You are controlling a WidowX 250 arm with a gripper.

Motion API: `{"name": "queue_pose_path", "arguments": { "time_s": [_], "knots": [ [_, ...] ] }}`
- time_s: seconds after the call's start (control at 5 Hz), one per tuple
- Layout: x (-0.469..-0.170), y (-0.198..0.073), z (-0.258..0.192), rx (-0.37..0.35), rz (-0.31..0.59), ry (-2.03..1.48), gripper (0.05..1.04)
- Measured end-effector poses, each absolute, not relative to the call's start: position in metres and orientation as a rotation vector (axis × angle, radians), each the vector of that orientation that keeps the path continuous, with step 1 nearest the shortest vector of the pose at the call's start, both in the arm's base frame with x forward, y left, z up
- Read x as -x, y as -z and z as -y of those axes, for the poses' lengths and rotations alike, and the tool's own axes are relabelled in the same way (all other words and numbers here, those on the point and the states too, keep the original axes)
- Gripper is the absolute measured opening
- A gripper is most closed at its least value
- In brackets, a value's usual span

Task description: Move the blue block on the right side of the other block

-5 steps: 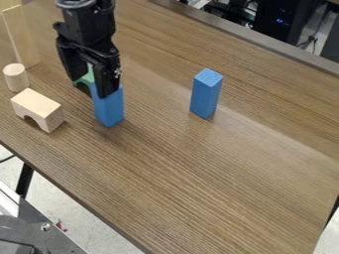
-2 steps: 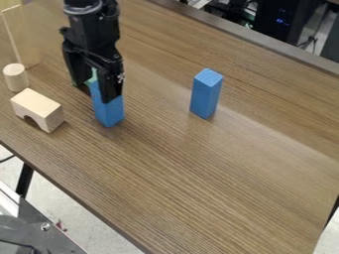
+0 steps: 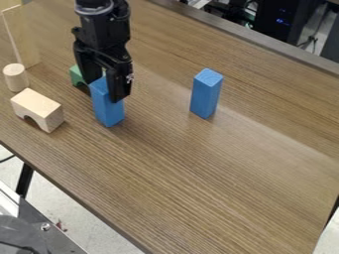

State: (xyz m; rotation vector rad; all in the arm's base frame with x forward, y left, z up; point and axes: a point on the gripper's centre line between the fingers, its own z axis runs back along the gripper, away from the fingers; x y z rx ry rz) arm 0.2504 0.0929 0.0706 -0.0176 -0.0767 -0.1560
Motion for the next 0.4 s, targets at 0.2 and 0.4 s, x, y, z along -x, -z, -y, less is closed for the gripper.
{"name": "queue_pose_path", "arguments": {
  "time_s": [0.2, 0.4],
  "knots": [
    [-0.2527, -0.0704, -0.0936, 0.018, 0.073, 0.168, 0.664],
    [-0.2537, -0.0711, -0.0955, 0.003, 0.078, 0.171, 0.545]
  ]
}}
